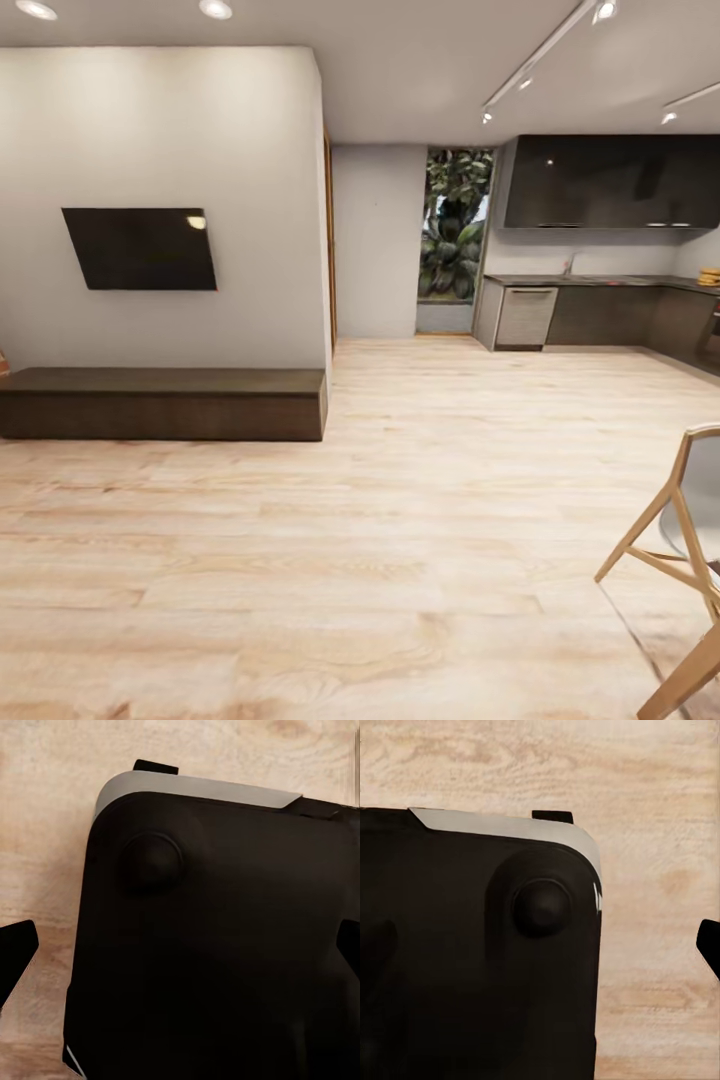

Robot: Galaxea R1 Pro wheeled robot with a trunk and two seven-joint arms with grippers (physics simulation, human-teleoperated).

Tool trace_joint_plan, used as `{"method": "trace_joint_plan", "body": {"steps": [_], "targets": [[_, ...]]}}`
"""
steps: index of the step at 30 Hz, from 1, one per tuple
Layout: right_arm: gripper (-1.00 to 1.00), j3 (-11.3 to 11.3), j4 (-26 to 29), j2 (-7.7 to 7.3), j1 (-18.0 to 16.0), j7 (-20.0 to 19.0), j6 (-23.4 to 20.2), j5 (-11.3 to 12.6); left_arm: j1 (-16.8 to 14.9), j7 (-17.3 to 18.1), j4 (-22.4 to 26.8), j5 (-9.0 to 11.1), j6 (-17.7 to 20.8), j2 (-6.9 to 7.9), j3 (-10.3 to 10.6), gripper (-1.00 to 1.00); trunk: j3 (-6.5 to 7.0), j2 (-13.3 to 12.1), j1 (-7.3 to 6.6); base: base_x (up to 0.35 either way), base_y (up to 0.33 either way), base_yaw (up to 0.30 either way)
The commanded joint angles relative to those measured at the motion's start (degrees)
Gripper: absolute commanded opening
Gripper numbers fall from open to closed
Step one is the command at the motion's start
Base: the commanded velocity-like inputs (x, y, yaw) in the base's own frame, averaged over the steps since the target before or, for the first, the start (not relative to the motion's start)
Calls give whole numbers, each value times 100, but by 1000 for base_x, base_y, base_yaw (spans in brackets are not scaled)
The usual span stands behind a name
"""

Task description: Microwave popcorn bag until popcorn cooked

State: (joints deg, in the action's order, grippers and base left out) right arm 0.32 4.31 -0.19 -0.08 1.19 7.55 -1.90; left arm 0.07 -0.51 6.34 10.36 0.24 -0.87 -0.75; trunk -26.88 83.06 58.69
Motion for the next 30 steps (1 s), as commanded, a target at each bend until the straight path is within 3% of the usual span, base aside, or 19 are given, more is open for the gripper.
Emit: {"method": "trace_joint_plan", "body": {"steps": [1,30], "targets": [[100,3,0,0,-1,12,11,-20,1,-4,7,37,3,-1,-5,100,-5,2,3,326,0,0],[100,-17,0,-7,-1,12,12,-11,1,-10,7,22,-50,-10,-5,100,-5,2,3,326,0,0]]}}
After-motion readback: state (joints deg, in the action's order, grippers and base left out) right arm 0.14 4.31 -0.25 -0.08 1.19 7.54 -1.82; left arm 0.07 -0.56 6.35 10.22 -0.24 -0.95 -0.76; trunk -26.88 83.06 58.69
